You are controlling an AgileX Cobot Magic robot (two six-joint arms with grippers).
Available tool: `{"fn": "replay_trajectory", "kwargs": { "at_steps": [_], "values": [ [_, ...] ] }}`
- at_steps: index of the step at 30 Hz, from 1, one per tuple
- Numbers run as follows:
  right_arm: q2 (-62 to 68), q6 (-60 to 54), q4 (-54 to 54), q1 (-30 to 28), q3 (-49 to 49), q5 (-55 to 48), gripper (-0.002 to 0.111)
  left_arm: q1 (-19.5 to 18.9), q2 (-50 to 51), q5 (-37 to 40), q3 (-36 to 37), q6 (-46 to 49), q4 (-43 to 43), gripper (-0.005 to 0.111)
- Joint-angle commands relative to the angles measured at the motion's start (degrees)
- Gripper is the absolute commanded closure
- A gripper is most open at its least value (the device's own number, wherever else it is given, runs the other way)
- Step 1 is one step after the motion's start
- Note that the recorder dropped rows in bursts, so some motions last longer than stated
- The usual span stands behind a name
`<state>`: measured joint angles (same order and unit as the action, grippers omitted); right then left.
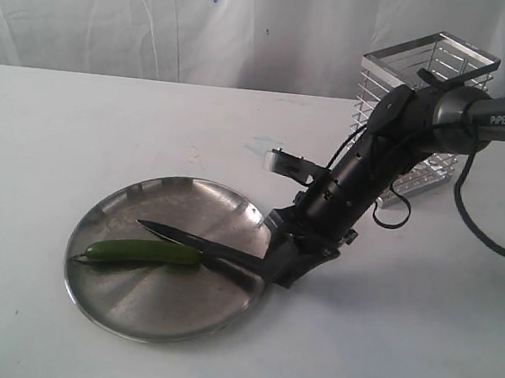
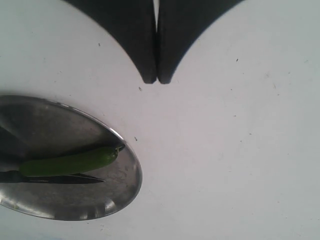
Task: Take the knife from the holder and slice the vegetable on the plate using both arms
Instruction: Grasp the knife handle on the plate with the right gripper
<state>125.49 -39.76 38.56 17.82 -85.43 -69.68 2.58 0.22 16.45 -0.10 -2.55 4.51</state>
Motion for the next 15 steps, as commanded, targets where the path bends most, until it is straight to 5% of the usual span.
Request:
{"fn": "replay_trajectory", "kwargs": {
  "at_steps": [1, 15],
  "values": [
    [-0.09, -1.14, 0.13, -0.14, 0.32, -0.28, 0.083, -0.14, -0.22, -0.17, 0.1, -0.12, 0.09, 0.107],
    [-2.58, -1.14, -1.08, -0.14, 0.32, -0.28, 0.108, -0.14, -0.22, -0.17, 0.1, -0.12, 0.09, 0.107]
  ]
}}
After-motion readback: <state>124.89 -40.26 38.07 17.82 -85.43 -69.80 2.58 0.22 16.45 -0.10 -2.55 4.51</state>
